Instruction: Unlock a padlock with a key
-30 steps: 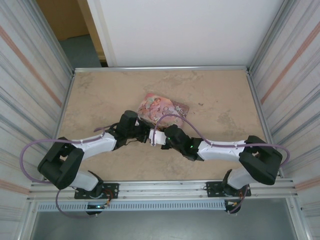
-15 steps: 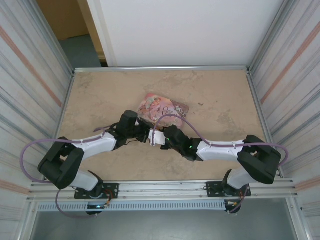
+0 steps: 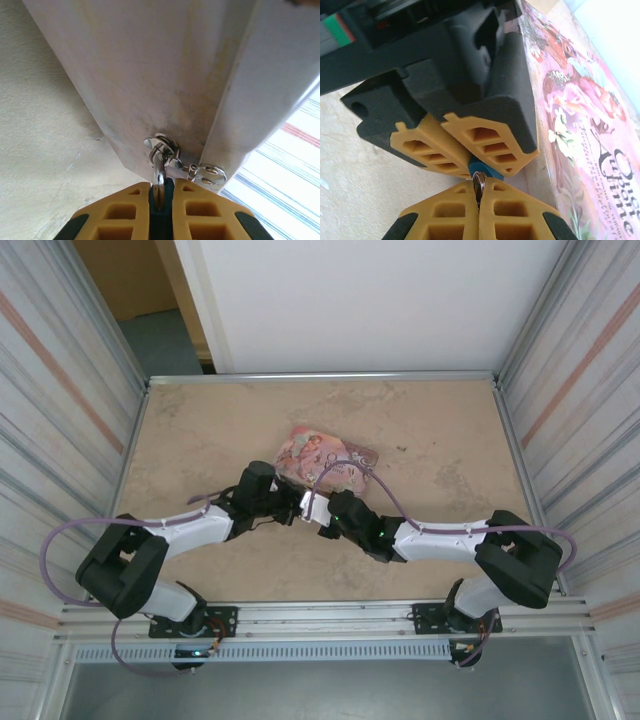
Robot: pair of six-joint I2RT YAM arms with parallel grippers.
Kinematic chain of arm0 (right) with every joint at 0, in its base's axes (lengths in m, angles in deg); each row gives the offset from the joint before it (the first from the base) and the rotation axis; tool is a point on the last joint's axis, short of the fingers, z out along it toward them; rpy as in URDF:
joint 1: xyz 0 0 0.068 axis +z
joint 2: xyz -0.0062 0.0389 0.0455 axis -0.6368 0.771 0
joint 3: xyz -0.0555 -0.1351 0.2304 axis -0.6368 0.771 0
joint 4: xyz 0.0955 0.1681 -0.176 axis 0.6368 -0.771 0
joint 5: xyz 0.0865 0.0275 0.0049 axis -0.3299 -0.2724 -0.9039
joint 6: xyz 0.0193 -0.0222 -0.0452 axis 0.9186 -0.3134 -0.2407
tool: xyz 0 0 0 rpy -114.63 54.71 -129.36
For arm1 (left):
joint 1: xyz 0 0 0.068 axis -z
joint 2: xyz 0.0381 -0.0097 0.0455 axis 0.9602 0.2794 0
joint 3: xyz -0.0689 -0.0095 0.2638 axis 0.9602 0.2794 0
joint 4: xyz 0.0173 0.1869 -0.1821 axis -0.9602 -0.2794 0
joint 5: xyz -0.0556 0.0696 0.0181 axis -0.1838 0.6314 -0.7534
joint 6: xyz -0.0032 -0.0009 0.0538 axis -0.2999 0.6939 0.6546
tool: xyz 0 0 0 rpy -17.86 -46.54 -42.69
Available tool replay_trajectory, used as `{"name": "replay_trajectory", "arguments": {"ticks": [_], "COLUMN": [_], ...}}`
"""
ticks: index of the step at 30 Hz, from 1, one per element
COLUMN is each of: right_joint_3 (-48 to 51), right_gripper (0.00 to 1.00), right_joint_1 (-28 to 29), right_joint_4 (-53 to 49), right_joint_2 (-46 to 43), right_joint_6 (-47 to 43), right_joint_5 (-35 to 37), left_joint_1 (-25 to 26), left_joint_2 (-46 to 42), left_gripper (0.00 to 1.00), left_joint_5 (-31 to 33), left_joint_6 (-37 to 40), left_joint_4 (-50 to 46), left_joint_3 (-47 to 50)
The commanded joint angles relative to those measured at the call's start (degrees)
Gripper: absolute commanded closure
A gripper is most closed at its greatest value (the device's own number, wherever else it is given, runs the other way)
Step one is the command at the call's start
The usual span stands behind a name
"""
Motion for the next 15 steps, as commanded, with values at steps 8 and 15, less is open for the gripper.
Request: {"name": "replay_trajectory", "arguments": {"ticks": [8, 15], "right_joint_3": [-1.30, -1.07], "right_gripper": [1.00, 1.00], "right_joint_1": [-4.03, -6.28], "right_joint_4": [2.32, 2.54], "right_joint_2": [-0.40, -1.46], "right_joint_6": [22.64, 35.54], "right_joint_5": [-4.23, -6.81], "left_joint_1": [0.96, 1.06], "left_joint_2": [-0.48, -0.39], "left_gripper": [1.00, 1.00], "left_joint_5": [-1.80, -1.45], "left_joint_6": [-0.64, -0.61], "left_joint_4": [4.67, 4.72], "left_joint_3": [0.22, 0.34]}}
